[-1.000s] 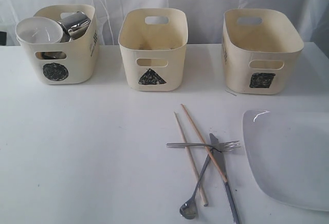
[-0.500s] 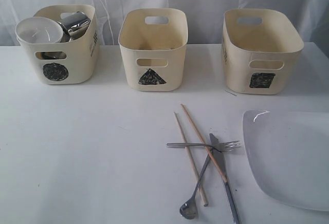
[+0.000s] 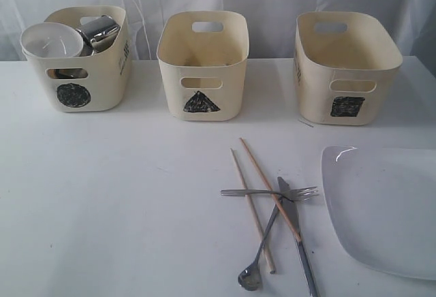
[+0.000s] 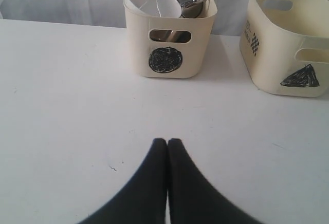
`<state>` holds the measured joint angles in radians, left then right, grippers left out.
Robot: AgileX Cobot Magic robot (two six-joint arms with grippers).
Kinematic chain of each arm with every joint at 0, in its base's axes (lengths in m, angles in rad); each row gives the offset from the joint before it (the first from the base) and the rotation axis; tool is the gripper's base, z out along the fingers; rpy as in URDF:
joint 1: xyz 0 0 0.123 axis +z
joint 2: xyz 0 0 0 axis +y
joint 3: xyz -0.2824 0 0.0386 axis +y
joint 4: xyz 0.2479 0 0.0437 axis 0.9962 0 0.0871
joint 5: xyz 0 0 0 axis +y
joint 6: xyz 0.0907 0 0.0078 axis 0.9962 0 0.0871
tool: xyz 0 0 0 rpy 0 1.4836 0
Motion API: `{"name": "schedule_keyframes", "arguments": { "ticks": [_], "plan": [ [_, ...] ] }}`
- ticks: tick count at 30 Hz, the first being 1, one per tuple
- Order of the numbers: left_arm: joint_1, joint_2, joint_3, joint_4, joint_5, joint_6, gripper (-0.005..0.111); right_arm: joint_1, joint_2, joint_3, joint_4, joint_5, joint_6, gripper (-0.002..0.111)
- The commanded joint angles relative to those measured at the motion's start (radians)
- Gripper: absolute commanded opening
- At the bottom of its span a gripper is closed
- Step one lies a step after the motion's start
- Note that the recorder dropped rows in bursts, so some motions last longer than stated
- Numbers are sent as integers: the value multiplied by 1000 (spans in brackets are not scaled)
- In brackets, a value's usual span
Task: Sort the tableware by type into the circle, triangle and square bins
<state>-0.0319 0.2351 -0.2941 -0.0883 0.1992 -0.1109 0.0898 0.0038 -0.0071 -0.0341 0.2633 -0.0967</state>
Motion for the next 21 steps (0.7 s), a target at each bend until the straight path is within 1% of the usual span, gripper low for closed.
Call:
{"name": "schedule_keyframes", "arguments": {
  "ticks": [1,3,6,8,10,11,12,13,14,15,21],
  "plan": [
    [-3,-12,18,-15,-13,42,2,3,-4,7,2,-3,4,0],
    [-3,-21,52,-15,-38,95,2,3,-4,7,2,-3,4,0],
    [-3,-84,156,-15,-128,163,2,3,-4,7,2,0,4,0],
    [-3,-146,234,-15,-208,165,2,3,-4,7,2,0,4,0],
    [-3,-202,292,-15,-259,165,2,3,-4,7,2,0,4,0],
    [-3,-229,294,-15,-271,165,2,3,-4,7,2,0,4,0],
    [-3,-235,294,-15,-272,165,2,3,-4,7,2,0,4,0],
    [-4,-235,294,-15,-209,165,2,3,-4,7,2,0,4,0],
    [-4,-235,294,-15,-209,165,2,3,-4,7,2,0,4,0],
    [-4,-235,294,-15,-182,165,2,3,-4,7,2,-3,4,0],
    [-4,-235,294,-15,-169,165,2,3,-4,7,2,-3,4,0]
  ]
}}
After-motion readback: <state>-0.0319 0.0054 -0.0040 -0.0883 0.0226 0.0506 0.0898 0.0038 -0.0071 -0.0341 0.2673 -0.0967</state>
